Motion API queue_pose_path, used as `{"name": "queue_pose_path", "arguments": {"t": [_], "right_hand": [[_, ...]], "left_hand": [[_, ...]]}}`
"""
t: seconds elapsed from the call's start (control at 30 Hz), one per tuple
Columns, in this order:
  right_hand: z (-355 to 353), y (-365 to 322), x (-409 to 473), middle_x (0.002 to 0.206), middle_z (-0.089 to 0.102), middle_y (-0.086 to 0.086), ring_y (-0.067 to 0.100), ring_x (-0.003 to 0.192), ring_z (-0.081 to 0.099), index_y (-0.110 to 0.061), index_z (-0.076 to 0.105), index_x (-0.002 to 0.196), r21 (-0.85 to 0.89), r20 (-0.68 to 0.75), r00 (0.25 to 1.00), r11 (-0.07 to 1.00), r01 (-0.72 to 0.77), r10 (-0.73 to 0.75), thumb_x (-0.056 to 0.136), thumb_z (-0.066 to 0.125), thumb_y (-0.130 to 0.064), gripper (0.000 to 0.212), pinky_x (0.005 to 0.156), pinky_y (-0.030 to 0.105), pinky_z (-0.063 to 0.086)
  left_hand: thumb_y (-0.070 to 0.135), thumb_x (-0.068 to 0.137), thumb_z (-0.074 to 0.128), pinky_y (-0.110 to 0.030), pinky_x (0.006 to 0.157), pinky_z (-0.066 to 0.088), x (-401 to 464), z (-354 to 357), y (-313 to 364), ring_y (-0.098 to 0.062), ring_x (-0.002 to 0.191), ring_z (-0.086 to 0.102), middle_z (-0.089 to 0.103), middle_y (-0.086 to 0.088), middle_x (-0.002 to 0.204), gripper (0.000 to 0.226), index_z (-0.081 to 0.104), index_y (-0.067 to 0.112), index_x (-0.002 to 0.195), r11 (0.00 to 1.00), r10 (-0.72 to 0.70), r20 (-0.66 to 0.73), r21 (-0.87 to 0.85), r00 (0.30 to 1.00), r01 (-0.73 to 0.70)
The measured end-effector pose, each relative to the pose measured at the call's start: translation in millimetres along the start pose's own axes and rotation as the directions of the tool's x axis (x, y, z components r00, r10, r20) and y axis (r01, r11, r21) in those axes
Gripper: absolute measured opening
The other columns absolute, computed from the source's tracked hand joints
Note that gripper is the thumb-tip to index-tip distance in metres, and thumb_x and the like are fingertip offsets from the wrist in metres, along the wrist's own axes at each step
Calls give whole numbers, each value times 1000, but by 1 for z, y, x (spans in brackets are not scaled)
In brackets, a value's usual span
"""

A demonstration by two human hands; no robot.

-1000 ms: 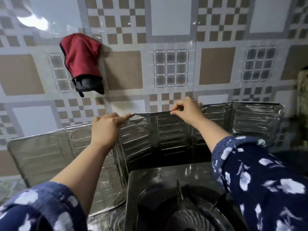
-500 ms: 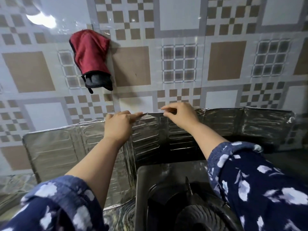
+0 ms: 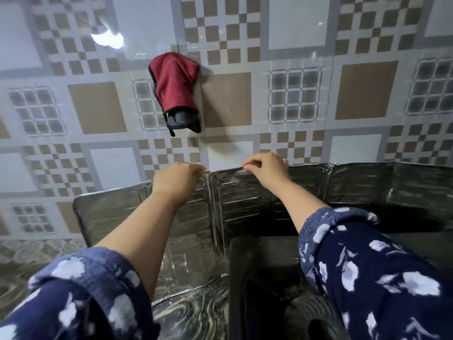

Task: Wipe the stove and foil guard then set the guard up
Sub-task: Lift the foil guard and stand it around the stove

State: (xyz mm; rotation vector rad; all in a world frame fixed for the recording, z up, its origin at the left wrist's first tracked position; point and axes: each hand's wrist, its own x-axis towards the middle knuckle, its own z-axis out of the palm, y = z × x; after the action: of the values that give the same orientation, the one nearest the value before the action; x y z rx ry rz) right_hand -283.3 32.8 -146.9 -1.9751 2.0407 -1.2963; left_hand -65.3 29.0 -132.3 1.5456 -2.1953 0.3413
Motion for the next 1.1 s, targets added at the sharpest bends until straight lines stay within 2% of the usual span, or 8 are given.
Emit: {"name": "queue_pose_path", "arguments": {"t": [0.1, 0.2, 0.5, 0.6, 0.77, 0.9, 1.0, 1.1], "right_hand": [[3, -8, 0, 105, 72, -6, 22, 108, 56, -28, 74, 92, 22, 0, 1000, 1000, -13, 13, 89, 63, -32, 11, 97, 39, 28], [5, -17, -3, 104, 72, -6, 21, 107, 55, -27, 74, 93, 7, -6, 999, 999, -43, 43, 90, 63, -31, 12, 95, 38, 26], [7, -38, -1, 101, 72, -5, 23, 106, 57, -29, 75, 88, -29, 35, 994, 994, -104, 105, 88, 64, -32, 11, 96, 39, 30], [4, -40, 1, 100, 72, -5, 23, 104, 58, -31, 75, 85, -56, 52, 992, 992, -115, 118, 88, 64, -33, 11, 97, 40, 35], [1, -43, -1, 98, 69, -5, 23, 105, 53, -32, 71, 80, -53, 73, 990, 991, -120, 123, 91, 61, -32, 15, 96, 40, 26], [2, -46, -6, 101, 68, -6, 23, 107, 53, -33, 70, 80, -93, 80, 987, 987, -132, 140, 92, 59, -32, 16, 100, 41, 28], [3, -41, -11, 98, 69, -8, 20, 102, 56, -34, 68, 82, -86, 58, 991, 989, -118, 123, 93, 57, -34, 16, 99, 41, 27], [1, -35, -18, 104, 67, -12, 18, 103, 54, -37, 68, 91, -60, 76, 994, 995, -75, 79, 92, 56, -41, 13, 94, 40, 23]], "left_hand": [[19, 95, 48, -35, 69, 47, -5, -9, -2, -29, 108, 62, 65, 0, 125, 41, 54, 43, 127, 1000, -1, 3, -1, 1000, 1], [18, 92, 52, -36, 75, 51, -7, -17, -5, -28, 105, 63, 66, 1, 123, 40, 58, 44, 122, 1000, 4, 20, -19, 1000, -3], [16, 89, 57, -38, 77, 55, -11, -33, -12, -24, 96, 65, 71, 4, 111, 34, 68, 42, 109, 990, -48, 60, -128, 997, 56], [23, 89, 62, -36, 79, 54, -10, -36, -9, -23, 97, 64, 71, 3, 113, 25, 70, 38, 107, 980, -85, 98, -169, 992, 101], [23, 87, 65, -38, 86, 54, -11, -43, 2, -24, 99, 63, 69, -3, 116, 23, 72, 26, 108, 961, -121, 167, -229, 978, 158], [18, 88, 64, -34, 88, 52, -16, -44, 8, -24, 100, 64, 69, -5, 116, 24, 71, 19, 110, 943, -152, 202, -263, 967, 203], [21, 90, 61, -32, 94, 46, -22, -44, 7, -23, 109, 60, 66, -7, 123, 28, 67, 16, 117, 916, -150, 239, -332, 960, 225], [25, 94, 55, -27, 84, 46, -25, -52, 4, -19, 101, 58, 60, -6, 130, 35, 58, 20, 128, 869, -114, 375, -411, 920, 276]]}}
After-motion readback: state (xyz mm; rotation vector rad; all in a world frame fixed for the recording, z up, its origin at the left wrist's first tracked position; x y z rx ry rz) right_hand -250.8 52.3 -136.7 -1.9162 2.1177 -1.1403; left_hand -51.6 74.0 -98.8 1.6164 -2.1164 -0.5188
